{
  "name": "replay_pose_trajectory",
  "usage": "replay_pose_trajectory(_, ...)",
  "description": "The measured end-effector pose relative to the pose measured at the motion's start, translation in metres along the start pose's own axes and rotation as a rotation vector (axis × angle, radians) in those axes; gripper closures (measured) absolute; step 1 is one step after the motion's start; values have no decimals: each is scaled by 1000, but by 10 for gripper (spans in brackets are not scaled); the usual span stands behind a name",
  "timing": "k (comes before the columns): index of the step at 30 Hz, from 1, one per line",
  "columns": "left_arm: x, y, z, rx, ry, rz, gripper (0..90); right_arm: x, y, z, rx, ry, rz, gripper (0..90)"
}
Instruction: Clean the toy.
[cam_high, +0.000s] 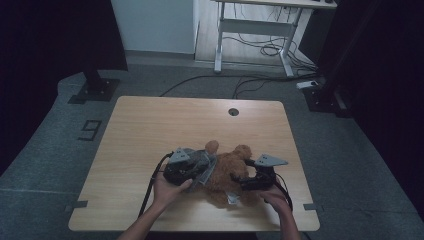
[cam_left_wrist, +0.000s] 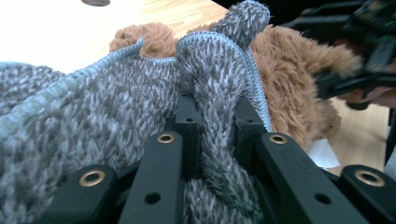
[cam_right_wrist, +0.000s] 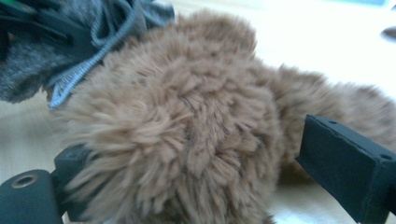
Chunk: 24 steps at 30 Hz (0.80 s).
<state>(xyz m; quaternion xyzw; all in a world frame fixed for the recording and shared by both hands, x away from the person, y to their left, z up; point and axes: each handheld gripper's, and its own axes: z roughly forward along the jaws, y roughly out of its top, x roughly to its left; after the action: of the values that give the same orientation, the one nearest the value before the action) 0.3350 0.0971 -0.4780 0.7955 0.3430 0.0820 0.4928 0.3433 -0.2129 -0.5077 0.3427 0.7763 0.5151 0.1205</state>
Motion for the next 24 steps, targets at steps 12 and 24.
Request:
replay_pose_trajectory(12, -6, -11, -1, -44, 44, 24, 766, 6, -20, 12, -34, 61, -51, 477)
replay_pose_trajectory(24, -21, 53, 21, 27, -45, 4, 761, 20, -18, 18, -89, -100, -236, 528)
